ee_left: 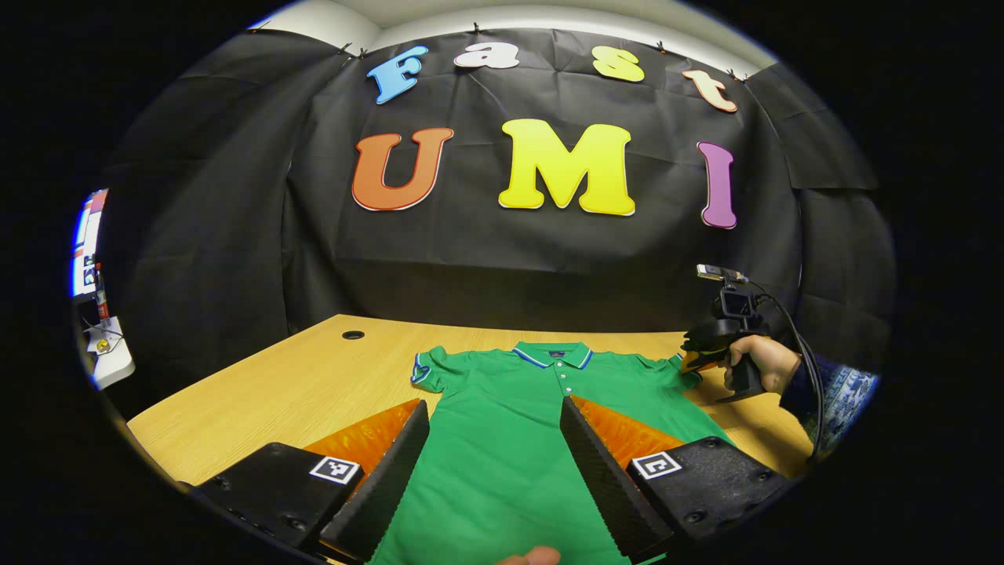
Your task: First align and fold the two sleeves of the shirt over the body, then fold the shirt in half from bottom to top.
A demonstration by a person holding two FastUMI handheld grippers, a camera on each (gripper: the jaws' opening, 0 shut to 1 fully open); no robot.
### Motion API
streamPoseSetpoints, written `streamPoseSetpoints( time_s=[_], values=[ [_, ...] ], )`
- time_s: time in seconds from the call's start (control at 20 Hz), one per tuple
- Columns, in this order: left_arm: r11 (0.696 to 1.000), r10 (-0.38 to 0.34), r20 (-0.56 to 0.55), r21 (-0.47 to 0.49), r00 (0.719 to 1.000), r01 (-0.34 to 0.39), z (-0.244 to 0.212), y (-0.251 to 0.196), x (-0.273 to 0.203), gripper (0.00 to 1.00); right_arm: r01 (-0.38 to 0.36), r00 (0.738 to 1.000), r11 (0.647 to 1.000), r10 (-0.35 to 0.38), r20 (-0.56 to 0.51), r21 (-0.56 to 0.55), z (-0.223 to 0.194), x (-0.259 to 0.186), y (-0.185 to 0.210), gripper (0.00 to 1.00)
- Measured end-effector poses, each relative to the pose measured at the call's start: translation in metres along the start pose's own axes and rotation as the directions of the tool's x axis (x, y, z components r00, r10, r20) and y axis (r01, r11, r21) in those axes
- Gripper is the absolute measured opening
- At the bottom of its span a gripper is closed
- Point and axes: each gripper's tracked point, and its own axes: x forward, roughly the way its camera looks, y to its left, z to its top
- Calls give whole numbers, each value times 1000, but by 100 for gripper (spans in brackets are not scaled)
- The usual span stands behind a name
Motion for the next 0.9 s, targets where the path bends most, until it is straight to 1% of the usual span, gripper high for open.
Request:
streamPoseSetpoints(
  time_s=[0.15,0.3,0.35,0.4,0.45,0.55,0.6,0.65,0.75,0.85,0.9],
  values=[
    [1000,8,0,-8,1000,-8,1,4,1,100,14,999,998,-12,32,-57,9,-10,5,0],
    [1000,13,-2,-12,1000,-13,2,7,0,100,-5,998,995,12,69,-99,22,-28,21,1],
    [1000,15,-1,-11,1000,-15,2,8,0,100,19,997,996,-12,79,-92,25,-32,20,1],
    [1000,17,0,-6,1000,-17,2,10,0,100,24,996,995,-15,91,-95,29,-30,20,1],
    [1000,22,0,-3,1000,-22,3,12,0,100,36,996,993,-27,85,-109,26,-27,15,16],
    [1000,27,-3,-7,1000,-27,3,14,0,100,92,995,987,-87,48,-128,16,-17,-1,47],
    [1000,25,-4,-10,1000,-25,3,14,-1,100,97,995,987,-94,32,-124,11,-13,-4,63],
    [1000,23,-3,-9,1000,-23,3,13,-2,100,96,995,989,-94,19,-112,7,-9,-5,62],
    [1000,19,-1,-9,1000,-19,4,11,-2,100,82,997,993,-83,-6,-81,2,-1,-9,65],
    [1000,15,-6,-9,1000,-15,1,9,-1,100,39,999,997,-41,-29,-61,-4,5,-5,65],
    [1000,14,-10,-10,1000,-14,0,9,0,100,26,999,999,-27,-26,-48,-1,6,-3,55]
  ],
)
